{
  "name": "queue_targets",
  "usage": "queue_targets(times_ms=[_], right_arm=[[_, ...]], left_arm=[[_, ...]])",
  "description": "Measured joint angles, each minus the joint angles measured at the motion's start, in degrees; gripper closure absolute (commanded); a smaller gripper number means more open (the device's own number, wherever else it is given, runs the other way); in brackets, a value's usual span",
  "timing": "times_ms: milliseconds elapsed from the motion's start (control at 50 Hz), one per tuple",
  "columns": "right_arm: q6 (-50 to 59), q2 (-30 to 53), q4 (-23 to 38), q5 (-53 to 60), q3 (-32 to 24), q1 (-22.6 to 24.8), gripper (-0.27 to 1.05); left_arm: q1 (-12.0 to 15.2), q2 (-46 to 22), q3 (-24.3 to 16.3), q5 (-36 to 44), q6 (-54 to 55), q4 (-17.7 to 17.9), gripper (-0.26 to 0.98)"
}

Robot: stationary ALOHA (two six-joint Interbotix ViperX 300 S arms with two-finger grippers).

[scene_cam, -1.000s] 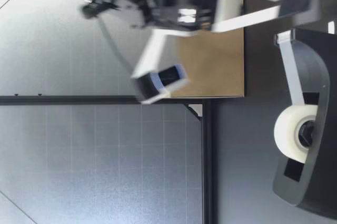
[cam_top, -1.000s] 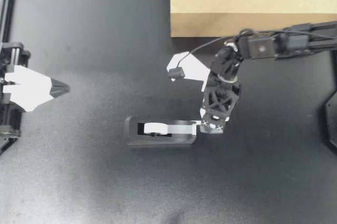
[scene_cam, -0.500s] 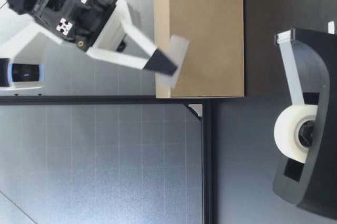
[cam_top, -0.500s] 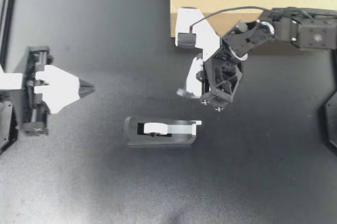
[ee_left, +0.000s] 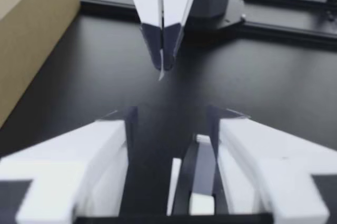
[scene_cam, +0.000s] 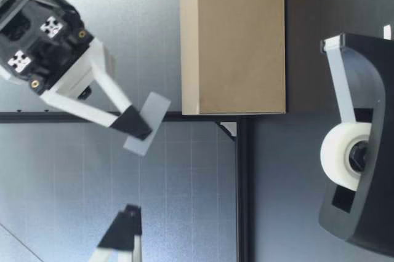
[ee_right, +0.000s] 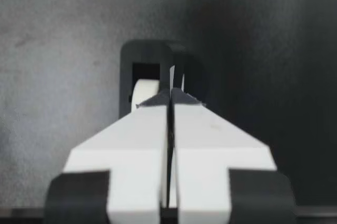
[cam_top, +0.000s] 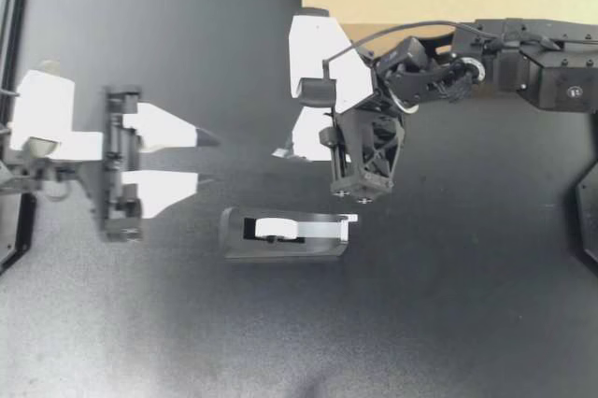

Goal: Cut a small piece of tape from the tape dispenser then place it on the cardboard box's edge.

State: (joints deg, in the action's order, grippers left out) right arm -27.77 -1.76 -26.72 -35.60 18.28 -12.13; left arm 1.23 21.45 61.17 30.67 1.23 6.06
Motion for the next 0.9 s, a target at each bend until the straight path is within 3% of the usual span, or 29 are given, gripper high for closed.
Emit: queue_targets(times_ms=[660,740,900], right_arm=[[-0.1,2.6,0.2,-0.9,-4.3,0.8,0.88],[-0.1,2.8,0.2,-1.1,-4.4,0.8,0.88],[0.0,3.0,0.1,-1.3,-4.4,0.8,0.88]], left_arm=[[0.0,-6.9,-4.1,4.4,0.0,0.1,0.30],[0.0,-6.9,-4.1,4.6,0.0,0.1,0.34],[0.0,-7.0,-4.1,5.4,0.0,0.1,0.56]])
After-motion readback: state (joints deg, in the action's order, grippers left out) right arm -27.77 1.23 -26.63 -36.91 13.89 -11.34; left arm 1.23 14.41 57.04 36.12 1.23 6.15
